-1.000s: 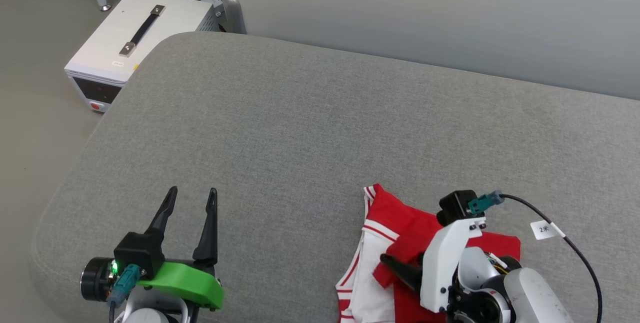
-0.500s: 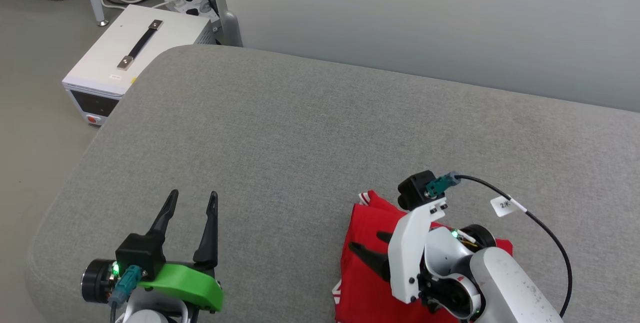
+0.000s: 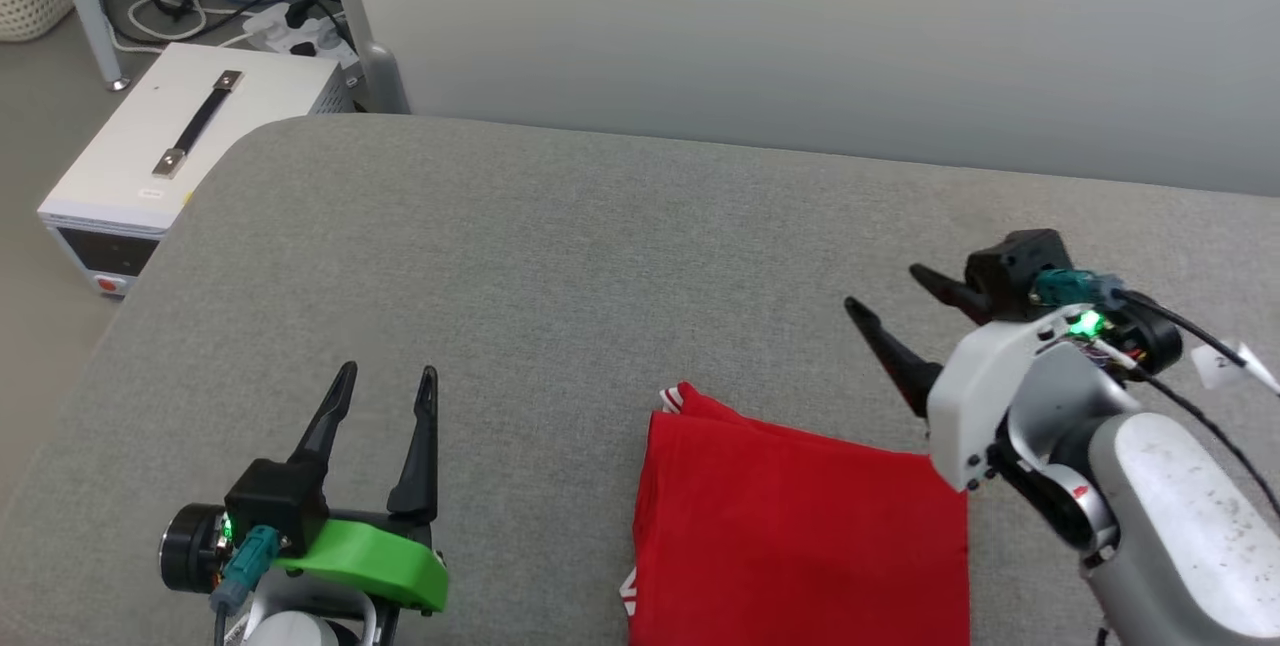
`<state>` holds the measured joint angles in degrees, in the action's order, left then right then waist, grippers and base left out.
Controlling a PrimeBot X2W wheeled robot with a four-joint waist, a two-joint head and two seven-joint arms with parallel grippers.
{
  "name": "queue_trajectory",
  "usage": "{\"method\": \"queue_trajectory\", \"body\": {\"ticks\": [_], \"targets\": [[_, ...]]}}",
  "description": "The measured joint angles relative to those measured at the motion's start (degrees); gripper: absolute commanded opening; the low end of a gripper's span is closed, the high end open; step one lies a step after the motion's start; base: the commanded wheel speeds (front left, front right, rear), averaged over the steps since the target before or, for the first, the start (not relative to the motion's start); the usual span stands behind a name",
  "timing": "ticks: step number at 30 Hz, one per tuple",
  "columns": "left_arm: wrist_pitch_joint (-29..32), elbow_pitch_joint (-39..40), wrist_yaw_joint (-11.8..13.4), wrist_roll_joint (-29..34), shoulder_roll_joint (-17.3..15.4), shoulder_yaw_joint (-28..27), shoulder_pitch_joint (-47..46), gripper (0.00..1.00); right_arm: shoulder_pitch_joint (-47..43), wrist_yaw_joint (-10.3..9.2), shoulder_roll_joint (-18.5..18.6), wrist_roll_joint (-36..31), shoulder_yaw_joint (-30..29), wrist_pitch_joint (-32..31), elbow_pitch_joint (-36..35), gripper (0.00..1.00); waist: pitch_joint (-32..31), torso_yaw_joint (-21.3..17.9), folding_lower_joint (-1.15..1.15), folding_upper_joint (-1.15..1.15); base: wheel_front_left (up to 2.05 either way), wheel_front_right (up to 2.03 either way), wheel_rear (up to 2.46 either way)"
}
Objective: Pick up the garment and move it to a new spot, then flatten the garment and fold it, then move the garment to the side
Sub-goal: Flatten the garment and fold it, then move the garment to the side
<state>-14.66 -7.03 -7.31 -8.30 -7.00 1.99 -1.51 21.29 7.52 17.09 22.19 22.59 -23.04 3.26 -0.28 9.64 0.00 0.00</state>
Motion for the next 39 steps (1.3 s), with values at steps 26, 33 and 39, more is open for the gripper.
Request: {"method": "queue_trajectory", "body": {"ticks": [26,33,39], "targets": [[0.0,4.7,0.0,-1.5,1.4,0.9,2.2,1.0,-25.9,0.01,-8.0,-12.0,-25.3,31.3,-10.4,1.0,0.9,-7.9,0.0,0.0,0.0,0.0,0.0],[0.0,4.0,0.0,-1.5,1.5,1.6,2.9,1.0,-27.2,0.01,-9.7,-12.0,-25.3,33.4,-8.3,1.0,0.8,-7.4,0.0,0.0,0.0,0.0,0.0],[0.0,3.4,0.0,-1.3,1.5,1.8,2.9,1.0,-27.2,0.01,-9.8,-12.0,-24.9,33.7,-7.1,1.0,0.3,-7.3,0.0,0.0,0.0,0.0,0.0]]}}
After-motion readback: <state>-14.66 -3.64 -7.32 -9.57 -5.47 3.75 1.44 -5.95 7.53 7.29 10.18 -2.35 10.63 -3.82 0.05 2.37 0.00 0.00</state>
